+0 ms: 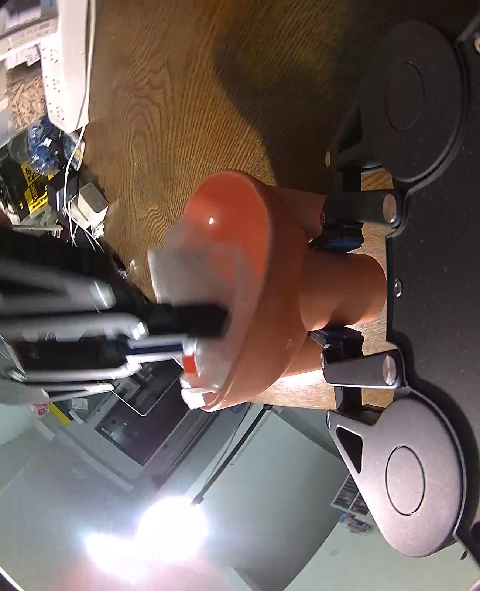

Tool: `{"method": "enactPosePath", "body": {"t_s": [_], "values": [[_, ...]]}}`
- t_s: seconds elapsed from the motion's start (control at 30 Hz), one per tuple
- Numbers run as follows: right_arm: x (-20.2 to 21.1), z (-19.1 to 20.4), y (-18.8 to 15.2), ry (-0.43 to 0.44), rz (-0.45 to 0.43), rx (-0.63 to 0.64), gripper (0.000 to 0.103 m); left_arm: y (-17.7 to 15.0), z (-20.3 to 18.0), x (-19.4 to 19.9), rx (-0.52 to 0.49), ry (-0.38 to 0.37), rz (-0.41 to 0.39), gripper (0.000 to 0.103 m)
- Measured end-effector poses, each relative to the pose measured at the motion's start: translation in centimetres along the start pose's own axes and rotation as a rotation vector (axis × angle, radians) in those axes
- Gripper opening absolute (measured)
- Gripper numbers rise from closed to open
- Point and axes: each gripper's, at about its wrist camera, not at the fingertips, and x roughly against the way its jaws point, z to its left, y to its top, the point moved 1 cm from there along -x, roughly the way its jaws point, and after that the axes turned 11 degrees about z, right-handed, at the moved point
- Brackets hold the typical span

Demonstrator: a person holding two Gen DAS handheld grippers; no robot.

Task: Clean bowl
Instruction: 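Wipe the tissue around the bowl's inner surface with the right tool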

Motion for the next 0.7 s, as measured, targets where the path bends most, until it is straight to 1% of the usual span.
{"method": "enactPosePath", "body": {"t_s": [0.1, 0.27, 0.43, 0.57, 0.7], "values": [[-0.4, -1.4, -0.6, -0.029, 0.021, -0.044, 0.008, -0.1, -0.2, 0.0, 0.004, 0.005, -0.001, 0.038], [-1.1, -2.7, -2.9, -0.033, 0.07, -0.108, 0.007, -0.2, -0.1, -0.1, 0.017, 0.003, -0.006, 0.038], [-1.8, -2.5, -5.0, 0.002, 0.115, -0.121, 0.007, -0.2, 0.1, -0.1, 0.008, 0.002, -0.01, 0.038], [-2.1, -2.1, -5.5, 0.024, 0.119, -0.121, 0.007, -0.2, 0.2, -0.4, 0.017, -0.002, -0.001, 0.038], [-2.2, -1.2, -5.7, 0.068, 0.108, -0.097, 0.007, -0.2, 0.3, -0.6, 0.029, -0.002, 0.007, 0.038]]}}
